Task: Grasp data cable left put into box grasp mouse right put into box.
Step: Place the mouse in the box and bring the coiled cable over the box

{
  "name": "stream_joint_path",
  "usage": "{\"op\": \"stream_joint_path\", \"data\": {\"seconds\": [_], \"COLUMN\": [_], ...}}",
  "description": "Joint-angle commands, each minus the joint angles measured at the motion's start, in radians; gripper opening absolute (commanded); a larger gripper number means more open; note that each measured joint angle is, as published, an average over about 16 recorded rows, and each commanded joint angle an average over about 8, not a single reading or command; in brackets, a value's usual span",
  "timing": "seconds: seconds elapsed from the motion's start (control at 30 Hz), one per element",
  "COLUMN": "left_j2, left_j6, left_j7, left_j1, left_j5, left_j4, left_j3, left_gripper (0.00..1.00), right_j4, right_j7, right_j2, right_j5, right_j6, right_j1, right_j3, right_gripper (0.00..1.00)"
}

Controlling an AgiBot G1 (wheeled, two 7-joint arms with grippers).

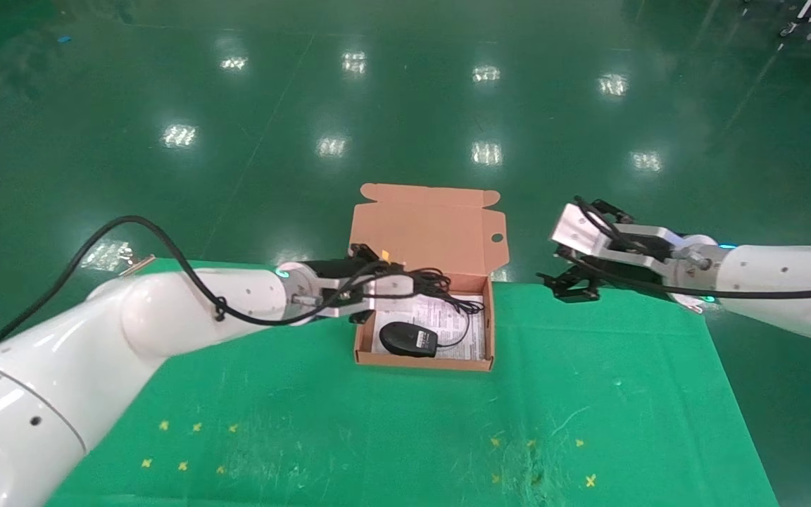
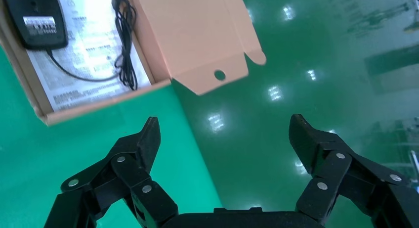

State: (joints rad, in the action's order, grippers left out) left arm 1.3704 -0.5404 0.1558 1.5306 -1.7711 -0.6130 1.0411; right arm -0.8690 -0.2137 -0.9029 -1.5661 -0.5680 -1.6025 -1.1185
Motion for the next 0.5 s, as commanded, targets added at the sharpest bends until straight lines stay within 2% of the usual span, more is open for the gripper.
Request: {"op": "stream_joint_path", "data": {"seconds": [0.03, 0.37, 0.4, 0.5], "left_j2": [0.002, 0.003, 0.003, 0.003], "left_j6": [0.011, 0.040, 0.041, 0.043], "left_j7": [0.020, 0.044, 0.047, 0.050], "left_j1": [-0.006, 0.001, 0.002, 0.004], "left_j5": [0.034, 0.155, 0.162, 0.185], "left_j4": [-0.008, -0.030, -0.031, -0.030], "left_j3": [0.023, 0.149, 0.157, 0.184], "left_gripper": [0.00, 0.00, 0.08, 0.46], "right_j4": [-0.025, -0.118, -0.123, -0.139], "right_j7": [-0.020, -0.105, -0.110, -0.122], "right_j2": [0.024, 0.092, 0.095, 0.104], "right_j5": [-0.011, -0.049, -0.052, -0.062], "right_j6": [0.002, 0.024, 0.026, 0.034], "right_j1": [0.000, 0.004, 0.005, 0.007], "right_j3": [-0.002, -0.005, -0.006, -0.007], "right_gripper": [1.00, 1.00, 1.00, 1.00]}}
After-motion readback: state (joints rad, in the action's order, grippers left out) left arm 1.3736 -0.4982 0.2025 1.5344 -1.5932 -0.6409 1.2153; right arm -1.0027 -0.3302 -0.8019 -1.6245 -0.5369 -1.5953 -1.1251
